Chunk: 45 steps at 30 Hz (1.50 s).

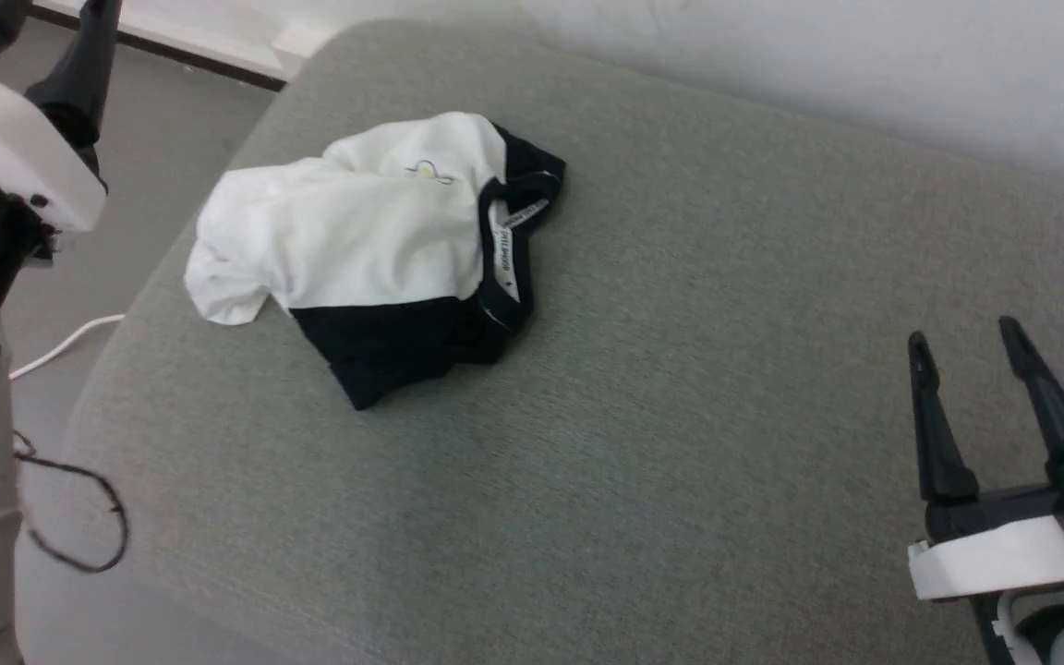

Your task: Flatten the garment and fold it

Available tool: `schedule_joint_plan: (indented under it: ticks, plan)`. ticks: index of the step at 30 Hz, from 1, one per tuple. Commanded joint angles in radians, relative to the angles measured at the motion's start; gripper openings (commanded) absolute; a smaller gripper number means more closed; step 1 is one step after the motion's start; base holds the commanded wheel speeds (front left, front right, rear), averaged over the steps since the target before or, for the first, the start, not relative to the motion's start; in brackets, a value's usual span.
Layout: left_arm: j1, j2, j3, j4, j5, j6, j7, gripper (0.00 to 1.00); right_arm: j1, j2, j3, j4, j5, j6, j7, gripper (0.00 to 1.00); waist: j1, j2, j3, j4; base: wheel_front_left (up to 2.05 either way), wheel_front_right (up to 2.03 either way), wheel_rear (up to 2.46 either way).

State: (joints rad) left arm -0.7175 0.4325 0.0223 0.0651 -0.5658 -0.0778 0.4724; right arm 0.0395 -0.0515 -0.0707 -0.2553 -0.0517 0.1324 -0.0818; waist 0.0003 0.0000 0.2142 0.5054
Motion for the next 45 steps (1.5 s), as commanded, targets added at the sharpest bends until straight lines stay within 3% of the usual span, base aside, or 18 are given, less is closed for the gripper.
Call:
schedule_joint_plan:
  ticks: [1, 6, 16, 25, 29, 30, 32, 45]
  plan:
    - [-0.024, 0.011, -0.012, 0.032, -0.008, -0.012, 0.018, 1.00, -0.015, 0.001, -0.006, -0.016, -0.013, -0.002, 0.007, 1.00, -0.0003, 0.0000, 0.085, -0.070, 0.00, 0.00, 0.00]
    - [-0.065, 0.065, -0.105, 0.144, -0.047, -0.045, 0.117, 1.00, -0.033, 0.001, -0.013, -0.075, -0.048, -0.002, 0.038, 1.00, -0.0003, 0.0000, 0.146, -0.104, 0.00, 0.00, 0.00]
    - [-0.069, 0.154, -0.246, 0.266, -0.152, -0.053, 0.225, 1.00, -0.046, 0.001, -0.007, -0.154, -0.085, -0.002, 0.079, 1.00, -0.0003, 0.0000, 0.242, -0.159, 0.00, 0.00, 0.00]
    - [-0.057, 0.161, -0.272, 0.347, -0.201, -0.050, 0.285, 1.00, -0.030, 0.001, -0.004, -0.190, -0.092, -0.002, 0.092, 1.00, -0.0003, 0.0000, 0.274, -0.186, 0.00, 0.00, 0.00]
    - [-0.053, 0.169, -0.283, 0.376, -0.160, -0.020, 0.258, 1.00, -0.033, 0.001, 0.003, -0.202, -0.094, -0.002, 0.099, 1.00, -0.0003, 0.0000, 0.281, -0.197, 0.00, 0.00, 0.00]
    - [-0.051, 0.169, -0.286, 0.384, -0.148, -0.010, 0.245, 0.76, -0.034, 0.001, 0.005, -0.202, -0.093, -0.002, 0.100, 1.00, -0.0003, 0.0000, 0.279, -0.201, 0.00, 0.00, 0.00]
    - [-0.049, 0.167, -0.286, 0.398, -0.131, 0.005, 0.215, 0.00, -0.034, 0.001, 0.005, -0.201, -0.090, -0.002, 0.100, 1.00, -0.0003, 0.0000, 0.274, -0.207, 0.00, 0.00, 0.00]
    - [-0.087, 0.175, -0.235, 0.425, -0.138, -0.012, 0.027, 0.00, -0.040, 0.001, -0.015, -0.171, -0.050, -0.002, 0.075, 1.00, -0.0003, 0.0000, 0.209, -0.215, 0.00, 0.00, 0.00]
